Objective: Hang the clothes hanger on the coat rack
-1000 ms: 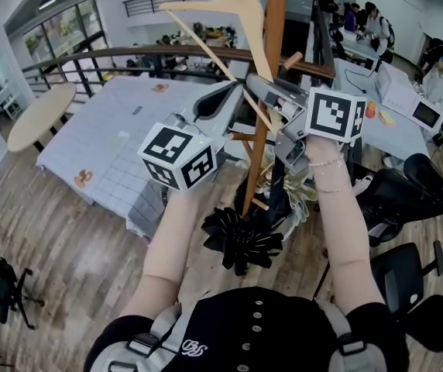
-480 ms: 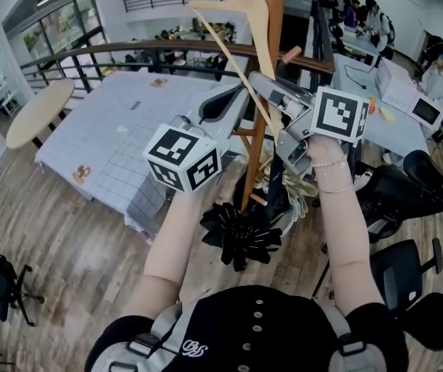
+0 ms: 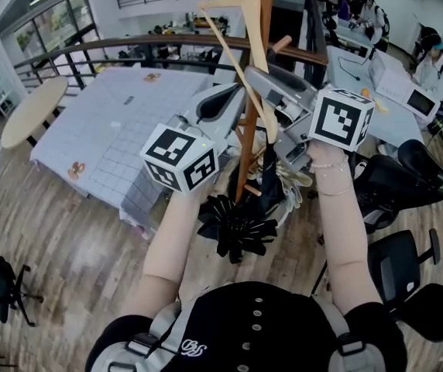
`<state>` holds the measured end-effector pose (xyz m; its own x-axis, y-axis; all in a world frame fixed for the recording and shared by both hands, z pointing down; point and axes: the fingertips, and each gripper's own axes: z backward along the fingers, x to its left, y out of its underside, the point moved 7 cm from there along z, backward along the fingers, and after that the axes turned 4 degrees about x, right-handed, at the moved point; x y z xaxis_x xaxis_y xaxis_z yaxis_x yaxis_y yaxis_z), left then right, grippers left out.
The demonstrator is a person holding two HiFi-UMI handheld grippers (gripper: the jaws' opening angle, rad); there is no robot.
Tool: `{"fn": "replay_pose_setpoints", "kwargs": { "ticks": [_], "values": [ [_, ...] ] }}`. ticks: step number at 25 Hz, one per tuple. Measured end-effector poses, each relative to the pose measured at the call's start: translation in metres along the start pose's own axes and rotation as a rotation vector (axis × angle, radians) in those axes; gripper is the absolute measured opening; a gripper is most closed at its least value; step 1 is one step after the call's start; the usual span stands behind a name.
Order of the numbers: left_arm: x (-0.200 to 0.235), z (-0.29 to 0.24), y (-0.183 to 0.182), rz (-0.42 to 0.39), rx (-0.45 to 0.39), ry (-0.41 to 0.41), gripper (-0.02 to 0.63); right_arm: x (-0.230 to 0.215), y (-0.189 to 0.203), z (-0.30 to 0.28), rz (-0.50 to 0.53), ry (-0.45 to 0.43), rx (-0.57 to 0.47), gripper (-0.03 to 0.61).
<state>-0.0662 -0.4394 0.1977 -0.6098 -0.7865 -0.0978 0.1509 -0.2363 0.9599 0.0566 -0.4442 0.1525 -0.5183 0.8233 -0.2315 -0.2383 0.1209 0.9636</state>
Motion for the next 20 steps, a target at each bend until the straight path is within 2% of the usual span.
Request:
{"fn": "replay_pose_setpoints", "kwargs": {
  "ticks": [13,20],
  "values": [
    [-0.028,0.014,0.006,0.039,-0.008,-0.018,-0.002,0.03,-0.006,0.049,0.085,0.021,-0.053,0.183],
    [-0.045,0.024,0.005,0.059,-0.022,-0.024,-0.002,0.043,-0.001,0.078,0.162,0.076,-0.068,0.193]
  ]
}}
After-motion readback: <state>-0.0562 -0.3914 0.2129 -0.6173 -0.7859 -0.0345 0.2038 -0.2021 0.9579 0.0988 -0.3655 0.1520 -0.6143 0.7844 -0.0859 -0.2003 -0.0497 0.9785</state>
